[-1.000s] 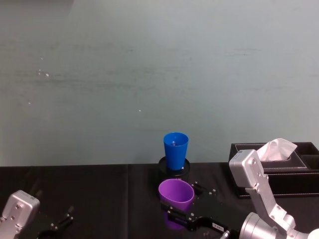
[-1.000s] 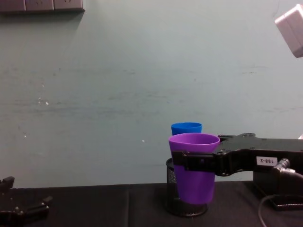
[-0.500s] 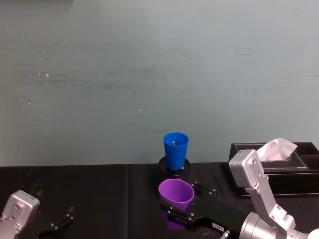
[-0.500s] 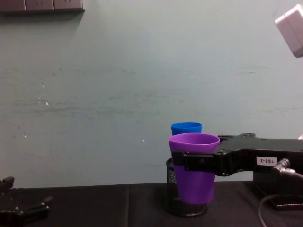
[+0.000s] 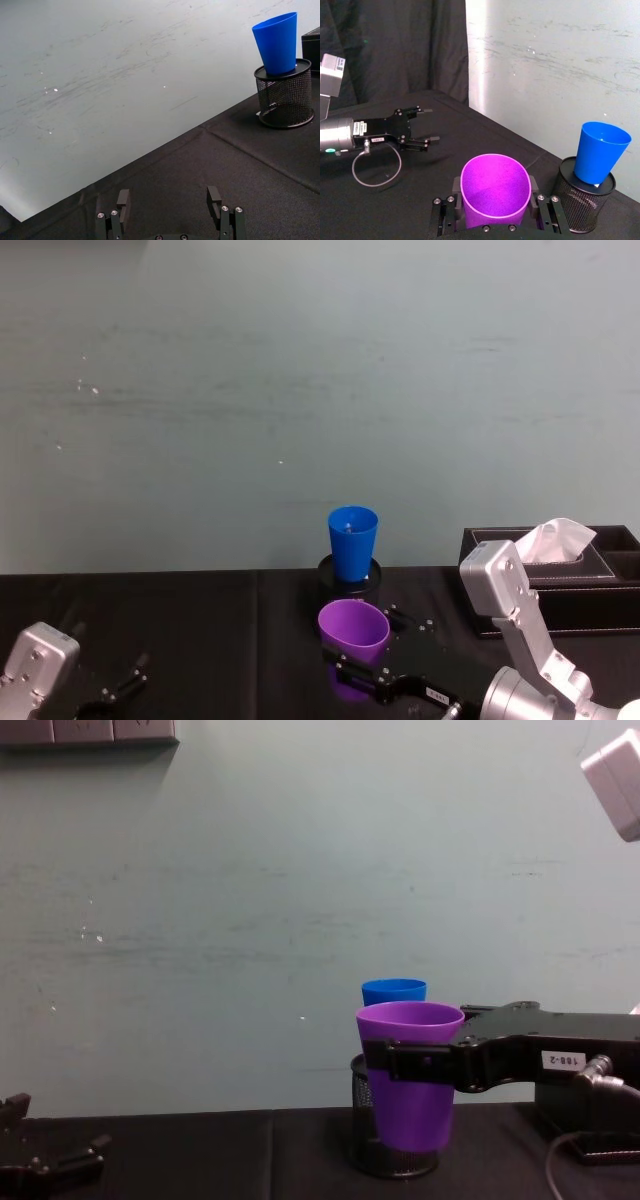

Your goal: Pick up one cup with a gripper and tap it against the other cup.

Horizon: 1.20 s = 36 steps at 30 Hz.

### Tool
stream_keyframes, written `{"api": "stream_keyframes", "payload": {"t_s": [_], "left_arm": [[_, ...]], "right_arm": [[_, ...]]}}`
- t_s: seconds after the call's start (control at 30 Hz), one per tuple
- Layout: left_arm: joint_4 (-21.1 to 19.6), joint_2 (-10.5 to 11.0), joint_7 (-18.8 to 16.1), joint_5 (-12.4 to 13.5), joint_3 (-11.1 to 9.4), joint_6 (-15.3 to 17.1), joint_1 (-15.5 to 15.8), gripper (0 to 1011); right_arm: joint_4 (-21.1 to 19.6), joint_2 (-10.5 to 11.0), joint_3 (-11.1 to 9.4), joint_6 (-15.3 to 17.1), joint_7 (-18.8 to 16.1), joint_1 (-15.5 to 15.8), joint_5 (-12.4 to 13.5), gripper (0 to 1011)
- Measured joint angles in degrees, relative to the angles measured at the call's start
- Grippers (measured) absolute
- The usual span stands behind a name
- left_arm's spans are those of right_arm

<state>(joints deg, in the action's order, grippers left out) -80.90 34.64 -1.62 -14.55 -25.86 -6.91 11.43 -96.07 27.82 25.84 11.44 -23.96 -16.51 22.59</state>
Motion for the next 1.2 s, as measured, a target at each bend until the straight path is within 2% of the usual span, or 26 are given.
{"api": "stream_keyframes", "payload": {"t_s": [0.87, 1.2], "left_arm": [[0.0, 0.0, 0.0, 0.0, 0.0, 0.0, 0.0, 1000], [0.0, 0.0, 0.0, 0.0, 0.0, 0.0, 0.0, 1000]], "right_arm": [[0.0, 0.0, 0.0, 0.0, 0.0, 0.0, 0.0, 732], [1.0, -0.1, -0.1, -1.7, 0.0, 0.9, -1.5, 732]]}}
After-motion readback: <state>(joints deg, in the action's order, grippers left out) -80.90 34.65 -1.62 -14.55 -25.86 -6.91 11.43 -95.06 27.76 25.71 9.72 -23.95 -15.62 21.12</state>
